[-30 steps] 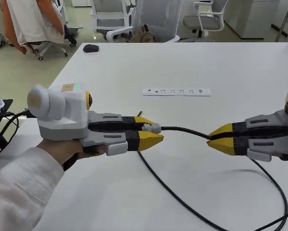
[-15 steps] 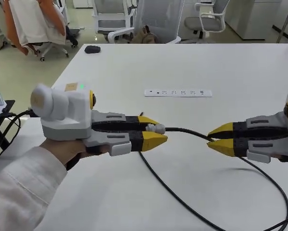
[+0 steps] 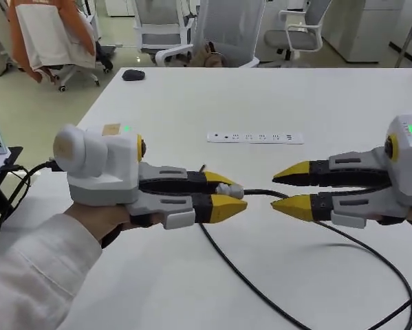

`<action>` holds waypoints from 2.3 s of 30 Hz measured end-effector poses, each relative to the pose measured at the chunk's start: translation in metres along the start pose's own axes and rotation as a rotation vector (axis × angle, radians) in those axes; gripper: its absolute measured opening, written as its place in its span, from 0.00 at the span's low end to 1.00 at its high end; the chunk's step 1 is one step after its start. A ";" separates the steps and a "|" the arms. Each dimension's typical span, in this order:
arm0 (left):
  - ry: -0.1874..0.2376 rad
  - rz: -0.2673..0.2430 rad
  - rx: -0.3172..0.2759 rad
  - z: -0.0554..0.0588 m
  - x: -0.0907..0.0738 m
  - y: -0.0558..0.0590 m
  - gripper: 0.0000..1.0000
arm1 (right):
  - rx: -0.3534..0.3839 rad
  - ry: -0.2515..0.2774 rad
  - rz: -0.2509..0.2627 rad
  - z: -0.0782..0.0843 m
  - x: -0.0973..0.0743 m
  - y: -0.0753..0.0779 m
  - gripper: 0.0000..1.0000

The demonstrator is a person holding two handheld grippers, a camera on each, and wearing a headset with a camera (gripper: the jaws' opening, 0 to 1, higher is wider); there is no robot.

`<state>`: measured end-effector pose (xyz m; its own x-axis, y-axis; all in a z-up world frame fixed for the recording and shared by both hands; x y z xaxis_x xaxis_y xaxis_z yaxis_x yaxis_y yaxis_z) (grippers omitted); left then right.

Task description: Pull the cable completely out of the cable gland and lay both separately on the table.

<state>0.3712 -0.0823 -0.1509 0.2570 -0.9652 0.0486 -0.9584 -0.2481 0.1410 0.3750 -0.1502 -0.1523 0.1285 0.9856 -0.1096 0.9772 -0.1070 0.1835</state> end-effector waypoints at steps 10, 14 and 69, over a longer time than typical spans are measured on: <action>-0.004 0.016 -0.003 0.004 0.003 0.004 0.18 | -0.015 -0.003 -0.064 -0.002 0.016 -0.007 0.17; 0.001 0.008 -0.002 0.003 0.002 0.003 0.18 | -0.001 -0.003 -0.069 0.000 0.016 -0.007 0.10; -0.008 -0.007 -0.005 0.001 -0.008 0.002 0.18 | 0.071 -0.049 0.032 0.023 -0.021 -0.003 0.07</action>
<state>0.3672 -0.0748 -0.1518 0.2627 -0.9641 0.0395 -0.9559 -0.2545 0.1465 0.3727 -0.1734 -0.1726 0.1665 0.9741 -0.1529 0.9817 -0.1492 0.1184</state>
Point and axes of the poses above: the centre of the closed fingertips' face, and the gripper's own axes: x roughly forward along the fingers, y roughly to its right, z roughly out of its underside, the point moved 3 cm from there along -x, roughly backward along the fingers, and after that the axes turned 11 degrees about y, right-handed, at the moved point
